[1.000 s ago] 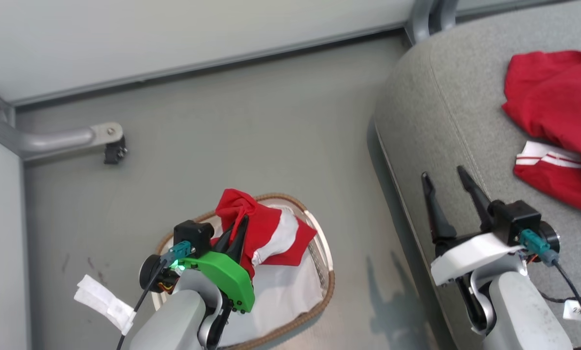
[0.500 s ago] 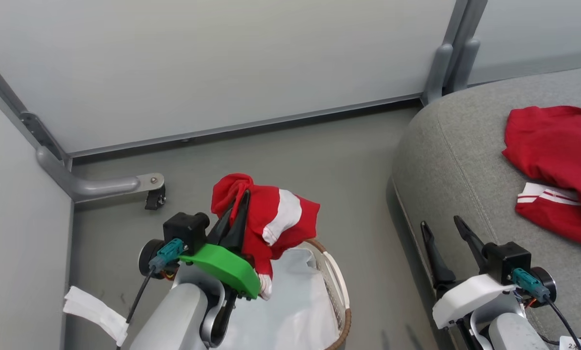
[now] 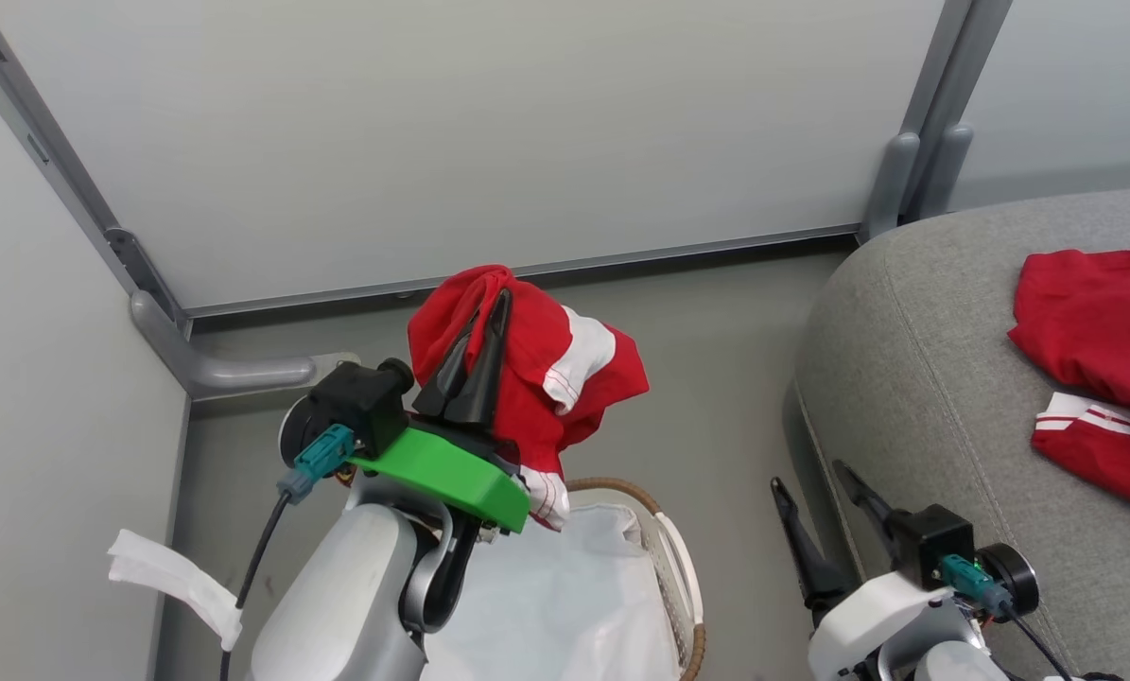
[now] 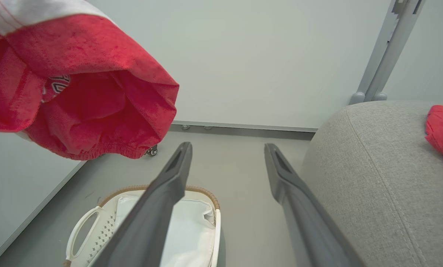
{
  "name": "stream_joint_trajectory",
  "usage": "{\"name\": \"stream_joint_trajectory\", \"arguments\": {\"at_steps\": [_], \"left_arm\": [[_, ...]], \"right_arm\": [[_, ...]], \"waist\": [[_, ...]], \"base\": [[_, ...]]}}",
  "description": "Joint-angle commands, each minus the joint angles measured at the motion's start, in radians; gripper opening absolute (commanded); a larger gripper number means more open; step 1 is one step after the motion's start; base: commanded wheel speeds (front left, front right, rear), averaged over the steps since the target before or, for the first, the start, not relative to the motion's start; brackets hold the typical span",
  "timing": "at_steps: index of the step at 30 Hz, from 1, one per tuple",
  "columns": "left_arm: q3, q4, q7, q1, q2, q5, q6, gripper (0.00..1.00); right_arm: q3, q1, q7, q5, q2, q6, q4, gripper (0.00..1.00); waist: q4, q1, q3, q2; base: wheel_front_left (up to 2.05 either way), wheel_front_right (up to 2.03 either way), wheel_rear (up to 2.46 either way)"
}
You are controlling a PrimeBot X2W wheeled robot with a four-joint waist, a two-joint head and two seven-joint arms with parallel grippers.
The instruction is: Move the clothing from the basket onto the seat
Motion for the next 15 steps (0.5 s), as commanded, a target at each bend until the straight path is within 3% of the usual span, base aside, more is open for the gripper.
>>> {"name": "stream_joint_trajectory", "arguments": {"at_steps": [1, 15], "left_arm": [[-0.008, -0.008, -0.001, -0.013, 0.000, 0.001, -0.003, 0.00], [-0.079, -0.043, -0.001, -0.028, 0.000, -0.054, 0.012, 0.00]], "right_arm": [[0.020, -0.009, -0.002, -0.019, -0.004, -0.001, 0.005, 1.00], [0.211, -0.227, -0.002, -0.239, -0.007, -0.001, 0.104, 1.00]], "waist": [[0.005, 0.0001, 0.000, 0.0000], [0.040, 0.0001, 0.008, 0.0000]], "base": [[0.00, 0.00, 0.00], [0.00, 0.00, 0.00]]}}
